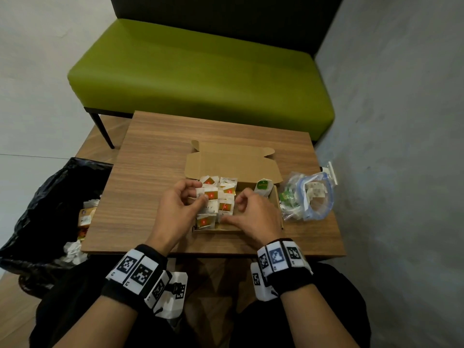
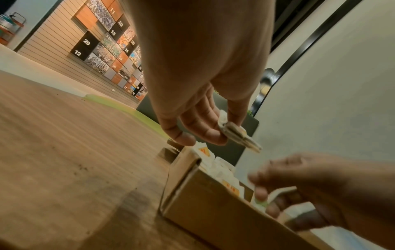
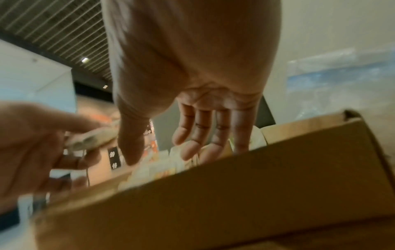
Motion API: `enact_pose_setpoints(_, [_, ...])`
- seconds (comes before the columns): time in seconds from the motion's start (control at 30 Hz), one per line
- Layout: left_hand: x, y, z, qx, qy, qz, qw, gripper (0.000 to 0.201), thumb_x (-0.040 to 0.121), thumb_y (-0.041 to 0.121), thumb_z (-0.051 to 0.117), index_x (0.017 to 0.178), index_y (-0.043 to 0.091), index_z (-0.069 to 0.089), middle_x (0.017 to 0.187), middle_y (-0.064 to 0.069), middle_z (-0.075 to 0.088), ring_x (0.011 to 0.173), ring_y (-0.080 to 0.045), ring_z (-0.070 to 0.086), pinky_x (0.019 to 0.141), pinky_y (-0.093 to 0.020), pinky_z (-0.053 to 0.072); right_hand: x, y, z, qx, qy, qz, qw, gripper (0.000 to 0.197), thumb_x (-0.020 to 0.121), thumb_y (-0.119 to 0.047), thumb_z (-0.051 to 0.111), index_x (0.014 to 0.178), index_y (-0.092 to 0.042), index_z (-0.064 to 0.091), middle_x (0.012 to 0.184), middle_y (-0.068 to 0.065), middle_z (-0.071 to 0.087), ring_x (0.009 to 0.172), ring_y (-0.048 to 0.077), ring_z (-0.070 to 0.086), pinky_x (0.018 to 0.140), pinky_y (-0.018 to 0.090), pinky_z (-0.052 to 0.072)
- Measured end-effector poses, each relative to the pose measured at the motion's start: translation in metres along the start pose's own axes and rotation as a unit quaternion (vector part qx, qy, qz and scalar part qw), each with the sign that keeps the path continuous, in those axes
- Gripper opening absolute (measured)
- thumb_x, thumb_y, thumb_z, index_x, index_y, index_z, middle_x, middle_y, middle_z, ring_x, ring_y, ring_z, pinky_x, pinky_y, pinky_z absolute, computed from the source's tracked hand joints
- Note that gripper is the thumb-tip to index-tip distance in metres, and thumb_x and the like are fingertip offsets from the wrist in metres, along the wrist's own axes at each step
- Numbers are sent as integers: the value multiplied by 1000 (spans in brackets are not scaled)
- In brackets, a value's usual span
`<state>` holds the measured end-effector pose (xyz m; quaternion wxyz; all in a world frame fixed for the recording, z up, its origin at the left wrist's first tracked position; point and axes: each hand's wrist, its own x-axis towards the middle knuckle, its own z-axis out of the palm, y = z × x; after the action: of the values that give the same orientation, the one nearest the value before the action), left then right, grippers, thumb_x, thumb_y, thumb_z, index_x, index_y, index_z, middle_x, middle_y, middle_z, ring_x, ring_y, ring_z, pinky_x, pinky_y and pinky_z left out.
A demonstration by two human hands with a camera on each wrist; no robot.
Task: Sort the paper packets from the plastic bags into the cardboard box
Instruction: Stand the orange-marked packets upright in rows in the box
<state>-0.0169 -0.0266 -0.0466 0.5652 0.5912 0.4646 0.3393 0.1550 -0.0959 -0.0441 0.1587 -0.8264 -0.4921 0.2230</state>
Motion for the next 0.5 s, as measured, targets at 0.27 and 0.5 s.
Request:
enact_pose_setpoints(0.27, [-4,-4,15,32,-41,18,998,24,87,13,73,104,27,64,88,-2,74,77,-12,70,63,-25,52,-8,-4,-9,325,-23,-33,945,14,82,-24,77,94,-24,69,78,-4,66,68,7,58,65,29,52])
enact_pose_setpoints(0.5, [-8,0,13,110,-56,44,991,22,89,14,70,106,27,65,95,6,71,84,-1,64,66,-12,48,-6,10,0,261,-37,-38,964,10,87,-27,74,88,-17,74,81,1,71,69,7,60,70,37,54])
